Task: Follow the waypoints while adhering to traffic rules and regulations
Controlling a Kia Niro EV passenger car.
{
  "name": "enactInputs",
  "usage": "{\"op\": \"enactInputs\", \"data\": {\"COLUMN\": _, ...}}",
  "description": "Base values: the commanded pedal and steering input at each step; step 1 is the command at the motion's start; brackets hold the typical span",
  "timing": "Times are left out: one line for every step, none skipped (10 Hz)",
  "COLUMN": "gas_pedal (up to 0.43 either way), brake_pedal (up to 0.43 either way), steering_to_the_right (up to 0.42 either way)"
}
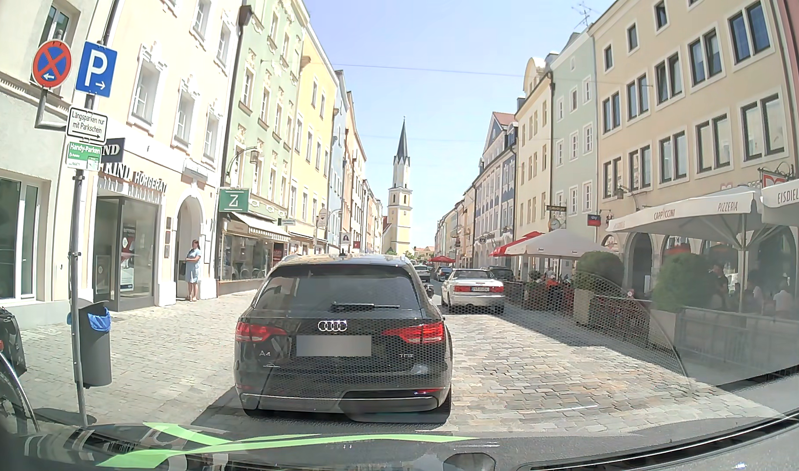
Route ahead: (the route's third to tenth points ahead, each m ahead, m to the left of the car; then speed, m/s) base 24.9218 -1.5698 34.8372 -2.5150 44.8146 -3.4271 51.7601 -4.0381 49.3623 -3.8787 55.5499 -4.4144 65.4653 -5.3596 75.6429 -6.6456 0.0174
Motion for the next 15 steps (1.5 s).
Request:
{"op": "enactInputs", "data": {"gas_pedal": 0.000, "brake_pedal": 0.268, "steering_to_the_right": 0.965}}
{"op": "enactInputs", "data": {"gas_pedal": 0.000, "brake_pedal": 0.268, "steering_to_the_right": 0.965}}
{"op": "enactInputs", "data": {"gas_pedal": 0.000, "brake_pedal": 0.268, "steering_to_the_right": 0.964}}
{"op": "enactInputs", "data": {"gas_pedal": 0.000, "brake_pedal": 0.268, "steering_to_the_right": 0.964}}
{"op": "enactInputs", "data": {"gas_pedal": 0.000, "brake_pedal": 0.268, "steering_to_the_right": 0.965}}
{"op": "enactInputs", "data": {"gas_pedal": 0.000, "brake_pedal": 0.268, "steering_to_the_right": 0.965}}
{"op": "enactInputs", "data": {"gas_pedal": 0.000, "brake_pedal": 0.274, "steering_to_the_right": 0.965}}
{"op": "enactInputs", "data": {"gas_pedal": 0.000, "brake_pedal": 0.274, "steering_to_the_right": 0.964}}
{"op": "enactInputs", "data": {"gas_pedal": 0.000, "brake_pedal": 0.274, "steering_to_the_right": 0.965}}
{"op": "enactInputs", "data": {"gas_pedal": 0.000, "brake_pedal": 0.274, "steering_to_the_right": 0.964}}
{"op": "enactInputs", "data": {"gas_pedal": 0.000, "brake_pedal": 0.274, "steering_to_the_right": 0.965}}
{"op": "enactInputs", "data": {"gas_pedal": 0.000, "brake_pedal": 0.268, "steering_to_the_right": 0.967}}
{"op": "enactInputs", "data": {"gas_pedal": 0.000, "brake_pedal": 0.268, "steering_to_the_right": 0.969}}
{"op": "enactInputs", "data": {"gas_pedal": 0.000, "brake_pedal": 0.244, "steering_to_the_right": 0.969}}
{"op": "enactInputs", "data": {"gas_pedal": 0.000, "brake_pedal": 0.183, "steering_to_the_right": 0.970}}
